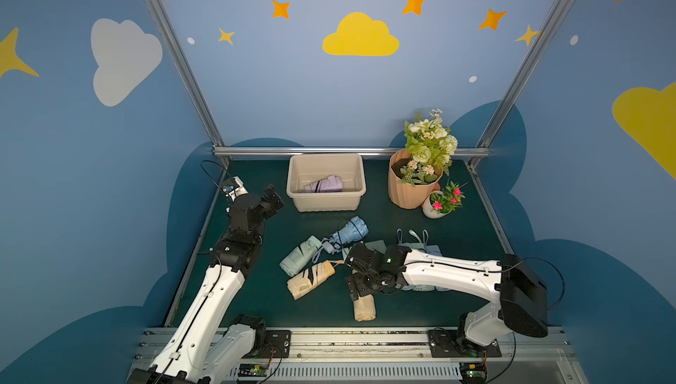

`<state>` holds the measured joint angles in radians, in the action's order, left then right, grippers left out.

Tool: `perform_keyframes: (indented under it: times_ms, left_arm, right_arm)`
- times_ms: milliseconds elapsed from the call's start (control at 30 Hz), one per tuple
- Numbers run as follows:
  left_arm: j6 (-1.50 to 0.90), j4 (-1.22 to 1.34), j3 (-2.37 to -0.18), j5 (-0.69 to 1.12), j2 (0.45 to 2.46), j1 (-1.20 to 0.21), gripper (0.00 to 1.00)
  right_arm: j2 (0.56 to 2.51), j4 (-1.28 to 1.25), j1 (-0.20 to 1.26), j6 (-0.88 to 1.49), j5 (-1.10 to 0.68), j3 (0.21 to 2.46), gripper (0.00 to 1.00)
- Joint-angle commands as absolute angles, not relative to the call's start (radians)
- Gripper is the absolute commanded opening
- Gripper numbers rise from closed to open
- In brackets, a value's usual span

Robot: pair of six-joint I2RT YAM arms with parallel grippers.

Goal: Put the umbrella into the storage box
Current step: Pick up the umbrella from the center of the board.

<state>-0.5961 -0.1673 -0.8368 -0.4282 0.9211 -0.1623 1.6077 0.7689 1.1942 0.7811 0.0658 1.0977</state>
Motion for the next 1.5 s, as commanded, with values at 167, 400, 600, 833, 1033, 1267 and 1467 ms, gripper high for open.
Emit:
perform_keyframes:
  times_ms: [167,400,600,833,1033,1267,1467]
  left_arm:
    - [-0.578,-0.196,-0.845,-0.432,0.876,-0.124,1.00]
    - [-0.577,-0.217,-0.853,-0.422,0.874,-0.119,1.00]
    - [-0.569,-0.229,-0.860,-0.427,0.876,-0.117,1.00]
    - [-0.576,-0.239,-0.852,-0.428,0.868,-0.115,1.00]
    - [-0.577,-0.253,-0.849,-0.437,0.856,-0.114,1.00]
    - [-0.588,-0.247,-0.844,-0.431,0.863,-0.109,1.00]
    - [-0.602,-0.242,-0.835,-0.443,0.868,-0.105,1.00]
  right_arm:
    - [1.766,0.921,1.191,0.731,-0.011,1.199,0.96]
    - [1.843,0.922,1.190,0.698,-0.023,1.226,0.90]
    - [1.853,0.906,1.186,0.674,-0.029,1.227,0.81]
    - [1.878,0.902,1.178,0.655,-0.034,1.229,0.76]
    - [1.865,0.900,1.177,0.659,-0.008,1.224,0.66]
    - [1.766,0.860,1.205,0.640,0.074,1.198,0.55]
    - [1.679,0.839,1.222,0.619,0.170,1.197,0.50]
